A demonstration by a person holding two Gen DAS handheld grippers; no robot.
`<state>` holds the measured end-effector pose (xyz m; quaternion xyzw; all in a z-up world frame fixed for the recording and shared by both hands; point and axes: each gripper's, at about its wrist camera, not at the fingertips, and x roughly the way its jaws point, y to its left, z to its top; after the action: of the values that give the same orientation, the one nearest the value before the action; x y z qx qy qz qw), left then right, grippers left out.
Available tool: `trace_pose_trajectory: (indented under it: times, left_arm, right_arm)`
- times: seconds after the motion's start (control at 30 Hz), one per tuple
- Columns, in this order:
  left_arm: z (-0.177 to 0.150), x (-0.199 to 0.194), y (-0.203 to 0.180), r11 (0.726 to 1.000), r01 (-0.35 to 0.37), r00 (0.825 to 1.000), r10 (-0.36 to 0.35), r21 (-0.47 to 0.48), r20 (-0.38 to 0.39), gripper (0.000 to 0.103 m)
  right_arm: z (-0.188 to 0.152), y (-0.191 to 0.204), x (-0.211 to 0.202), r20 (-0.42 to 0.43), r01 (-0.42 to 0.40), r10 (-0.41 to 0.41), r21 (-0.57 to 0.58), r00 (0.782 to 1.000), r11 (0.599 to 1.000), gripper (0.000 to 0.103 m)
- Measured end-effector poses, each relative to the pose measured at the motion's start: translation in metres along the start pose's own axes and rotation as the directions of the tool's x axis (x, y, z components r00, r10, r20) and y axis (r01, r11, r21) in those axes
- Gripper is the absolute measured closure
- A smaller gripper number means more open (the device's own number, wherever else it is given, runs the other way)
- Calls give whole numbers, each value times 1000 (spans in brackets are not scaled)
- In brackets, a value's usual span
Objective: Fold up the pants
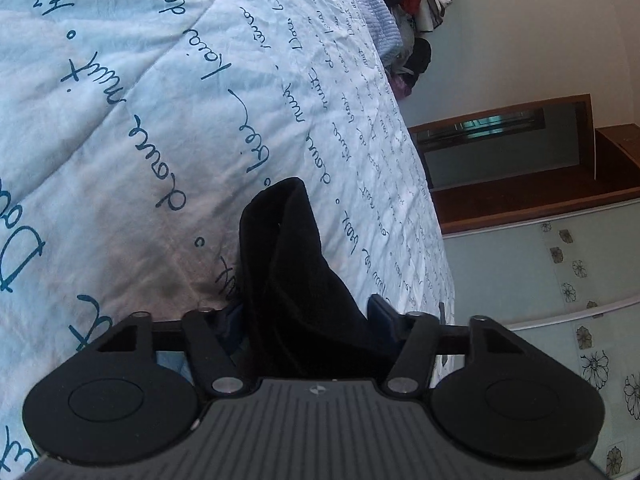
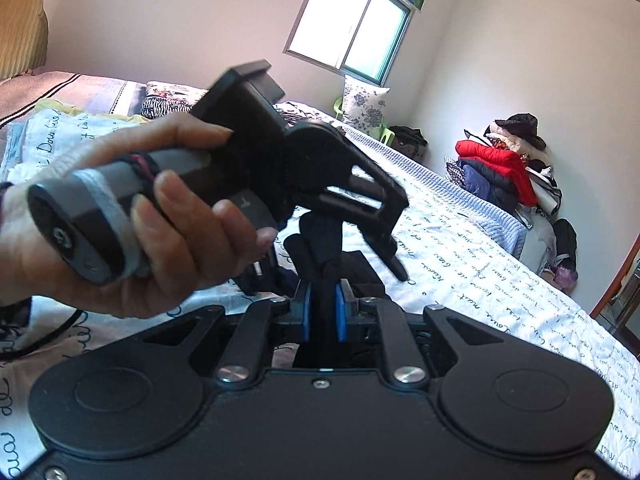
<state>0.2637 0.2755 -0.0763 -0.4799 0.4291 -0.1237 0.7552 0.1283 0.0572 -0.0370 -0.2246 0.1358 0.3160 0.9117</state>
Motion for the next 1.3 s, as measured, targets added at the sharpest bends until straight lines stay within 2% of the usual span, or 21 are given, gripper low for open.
trace_pose_trajectory:
  times: [0.03, 0.1, 0.13, 0.23, 0.27, 0.33, 0.43, 0.5, 0.57, 0.7, 0.77, 0.87, 1.07, 1.3]
  left_arm:
    - [1, 1, 0, 1000, -16, 1000, 16, 5, 1, 56]
    - [-1, -1, -2, 998, -52, 999, 52, 34, 14, 73]
    - [-2, -3, -3, 996, -65, 998, 64, 54, 21, 78]
    - [-6, -8, -8, 992, -75, 996, 71, 98, 45, 82]
    - [-8, -10, -11, 990, -79, 996, 74, 118, 54, 82]
    - [-11, -12, -18, 982, -94, 994, 84, 162, 72, 83]
    - [-19, -17, -31, 966, -129, 988, 107, 224, 108, 83]
    - [-28, -22, -42, 953, -156, 982, 122, 261, 142, 83]
    - [-40, -28, -57, 932, -184, 975, 131, 312, 181, 83]
    - [-65, -39, -83, 905, -189, 970, 112, 381, 216, 83]
    - [-77, -42, -93, 899, -183, 971, 101, 397, 219, 83]
    - [-96, -45, -107, 880, -209, 963, 109, 426, 248, 83]
    - [-128, -43, -132, 878, -183, 968, 83, 442, 235, 83]
    - [-169, -29, -169, 859, -160, 977, 67, 486, 202, 83]
  right_arm:
    - [0, -1, 1, 0, 1, -1, 0, 1000, 1000, 91]
    - [-2, -3, 4, -5, -3, 3, -1, 1000, 1000, 91]
    - [-1, -6, 4, -14, -18, 18, 0, 1000, 1000, 91]
    - [1, -13, -10, -3, -102, 102, 67, 995, 993, 85]
    - [0, -19, -18, 18, -143, 142, 118, 990, 983, 78]
    - [-4, -40, -31, 66, -194, 184, 233, 981, 953, 72]
    - [-10, -72, -33, 62, -142, 129, 356, 990, 924, 72]
    - [-13, -80, -19, -22, -23, 33, 343, 999, 939, 72]
    - [-15, -83, -5, -63, 21, -1, 317, 998, 948, 72]
    - [-15, -89, 4, -32, -19, 33, 385, 999, 923, 72]
    - [-16, -89, 0, -16, -18, 26, 402, 1000, 916, 72]
    - [-20, -93, -14, 9, -20, 18, 417, 1000, 909, 72]
    - [-33, -110, -45, 52, -28, 1, 512, 999, 859, 72]
    - [-52, -134, -91, 108, -29, -45, 598, 993, 801, 72]
